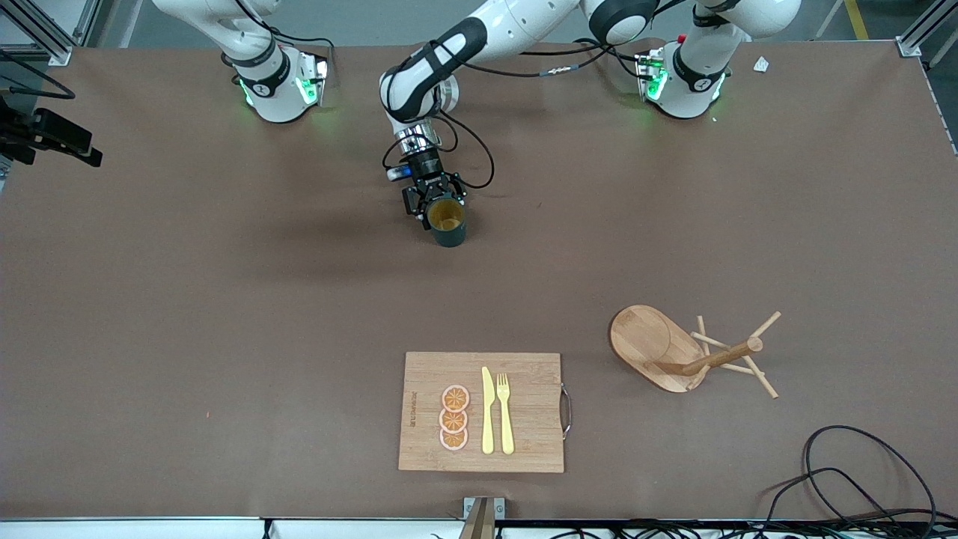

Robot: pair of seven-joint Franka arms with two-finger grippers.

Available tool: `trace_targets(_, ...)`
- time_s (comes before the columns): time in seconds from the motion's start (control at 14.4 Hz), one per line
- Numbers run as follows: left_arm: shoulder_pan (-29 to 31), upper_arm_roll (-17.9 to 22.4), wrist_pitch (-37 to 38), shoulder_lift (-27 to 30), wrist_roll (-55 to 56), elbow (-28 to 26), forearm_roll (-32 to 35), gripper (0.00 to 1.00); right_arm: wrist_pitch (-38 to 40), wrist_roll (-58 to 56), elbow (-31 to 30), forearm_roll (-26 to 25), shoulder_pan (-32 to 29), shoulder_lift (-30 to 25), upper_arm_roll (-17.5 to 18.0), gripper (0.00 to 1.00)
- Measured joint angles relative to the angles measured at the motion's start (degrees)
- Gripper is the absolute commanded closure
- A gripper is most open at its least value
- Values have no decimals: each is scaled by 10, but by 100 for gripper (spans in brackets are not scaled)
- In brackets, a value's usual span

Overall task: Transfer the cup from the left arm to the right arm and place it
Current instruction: 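Lower the teal mug onto the table and open the left gripper, then raise the left gripper away while the right gripper reaches the mug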

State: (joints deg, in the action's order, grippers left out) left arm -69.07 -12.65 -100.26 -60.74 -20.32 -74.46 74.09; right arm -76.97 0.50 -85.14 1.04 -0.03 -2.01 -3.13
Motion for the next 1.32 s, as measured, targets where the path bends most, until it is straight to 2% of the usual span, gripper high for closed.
trace_targets(0.55,-1,-39,41,24,0,28,-23,0,-12,0,0,0,-3,2,-6,0)
trace_targets(0.83,-2,-43,75,78,-5,32,-71,0,-53,0,0,0,-3,23,-5,0)
trace_targets(1.11,4,-39,98,141,-7,35,-122,0,-82,0,-1,0,-1,68,-4,0)
trace_targets(1.32,51,-31,104,199,-8,38,-171,0,-86,2,-2,6,3,86,-2,0)
